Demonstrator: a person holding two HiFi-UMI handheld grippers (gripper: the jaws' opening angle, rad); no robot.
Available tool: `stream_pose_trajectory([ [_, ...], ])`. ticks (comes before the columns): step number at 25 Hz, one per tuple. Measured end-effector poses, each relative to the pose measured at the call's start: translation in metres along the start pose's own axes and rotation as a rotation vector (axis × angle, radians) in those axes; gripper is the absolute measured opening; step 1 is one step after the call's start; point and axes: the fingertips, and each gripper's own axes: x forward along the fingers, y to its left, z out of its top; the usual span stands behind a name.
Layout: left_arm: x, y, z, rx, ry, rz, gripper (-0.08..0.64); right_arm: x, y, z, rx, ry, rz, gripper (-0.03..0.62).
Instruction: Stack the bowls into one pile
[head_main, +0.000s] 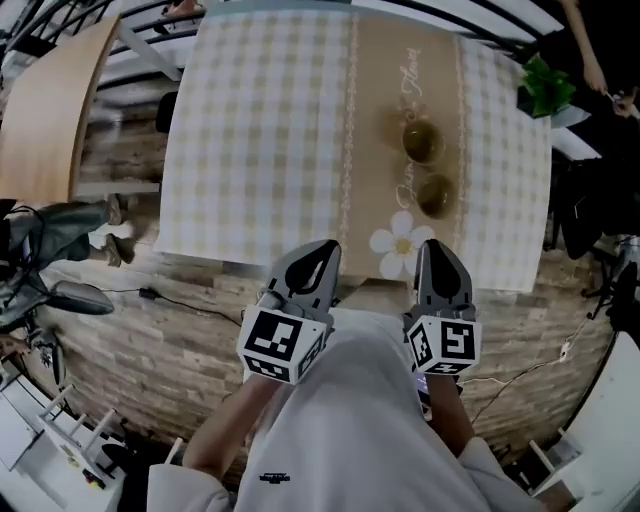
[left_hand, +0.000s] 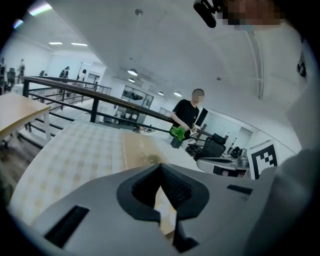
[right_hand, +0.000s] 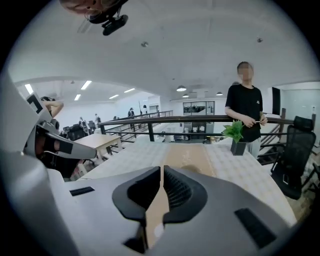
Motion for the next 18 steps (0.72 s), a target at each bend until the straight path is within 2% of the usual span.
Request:
stream_pose_trajectory([
  [4, -0.012, 0.003, -0.002, 0.066, 0.034, -0.11, 0.018, -0.017, 0.035, -0.008, 0.055, -0.004, -0.046, 0.038],
  [7, -0.009, 0.0, 0.0, 0.114, 0.083, -0.245, 0.018, -0.03, 0.059, -0.013, 0.121, 0.001, -0.121, 0.038],
  [9, 0.006, 0.005, 0.007, 0.133, 0.108, -0.303, 0.018, -0.02, 0.068, -0.006, 0.154, -0.008, -0.152, 0.038],
  [12, 0.008, 0.011, 0.026, 0.141, 0.104, -0.325, 0.018, -0.007, 0.081, 0.007, 0.172, -0.005, -0.156, 0.038],
  [15, -0.006, 0.014, 0.042, 0.14, 0.092, -0.308, 0.018, -0.008, 0.087, 0.019, 0.178, -0.012, -0.17, 0.038],
  [18, -0.02, 0.016, 0.03, 0.133, 0.124, -0.294, 0.018, -0.019, 0.095, 0.015, 0.221, -0.049, -0.174, 0.038],
])
